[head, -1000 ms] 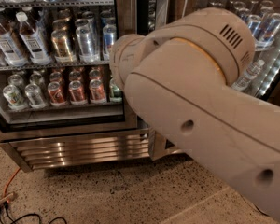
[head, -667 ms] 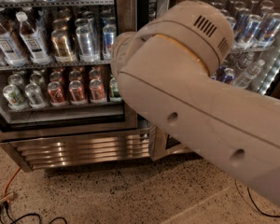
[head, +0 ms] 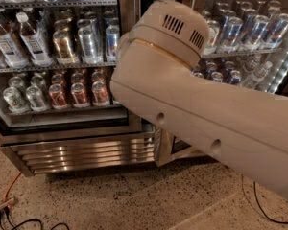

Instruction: Open right fridge door

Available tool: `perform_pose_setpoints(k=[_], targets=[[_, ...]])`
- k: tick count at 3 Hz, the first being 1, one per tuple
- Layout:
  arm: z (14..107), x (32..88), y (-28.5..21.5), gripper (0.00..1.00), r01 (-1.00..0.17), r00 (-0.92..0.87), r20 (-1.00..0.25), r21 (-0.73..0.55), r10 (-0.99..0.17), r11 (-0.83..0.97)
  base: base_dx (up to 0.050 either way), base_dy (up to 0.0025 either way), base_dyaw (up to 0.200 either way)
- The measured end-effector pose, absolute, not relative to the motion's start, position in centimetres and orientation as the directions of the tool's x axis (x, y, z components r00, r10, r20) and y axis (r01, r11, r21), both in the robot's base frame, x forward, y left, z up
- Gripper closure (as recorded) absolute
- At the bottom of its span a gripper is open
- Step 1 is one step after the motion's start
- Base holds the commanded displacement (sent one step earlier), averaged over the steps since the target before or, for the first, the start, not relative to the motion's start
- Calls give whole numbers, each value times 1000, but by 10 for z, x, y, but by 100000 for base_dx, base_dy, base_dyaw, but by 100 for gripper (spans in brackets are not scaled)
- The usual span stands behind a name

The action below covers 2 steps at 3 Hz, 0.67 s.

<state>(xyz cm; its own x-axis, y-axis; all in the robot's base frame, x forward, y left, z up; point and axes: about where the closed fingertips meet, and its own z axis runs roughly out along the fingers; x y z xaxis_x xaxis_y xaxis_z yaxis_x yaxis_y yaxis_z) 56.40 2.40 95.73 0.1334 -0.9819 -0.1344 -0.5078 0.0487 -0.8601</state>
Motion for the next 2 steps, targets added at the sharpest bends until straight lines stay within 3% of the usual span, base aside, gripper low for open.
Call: perform_pose_setpoints(k=[2], targets=[[956, 573, 28, 100, -486, 130, -96, -874, -987, 21, 0, 0, 0]])
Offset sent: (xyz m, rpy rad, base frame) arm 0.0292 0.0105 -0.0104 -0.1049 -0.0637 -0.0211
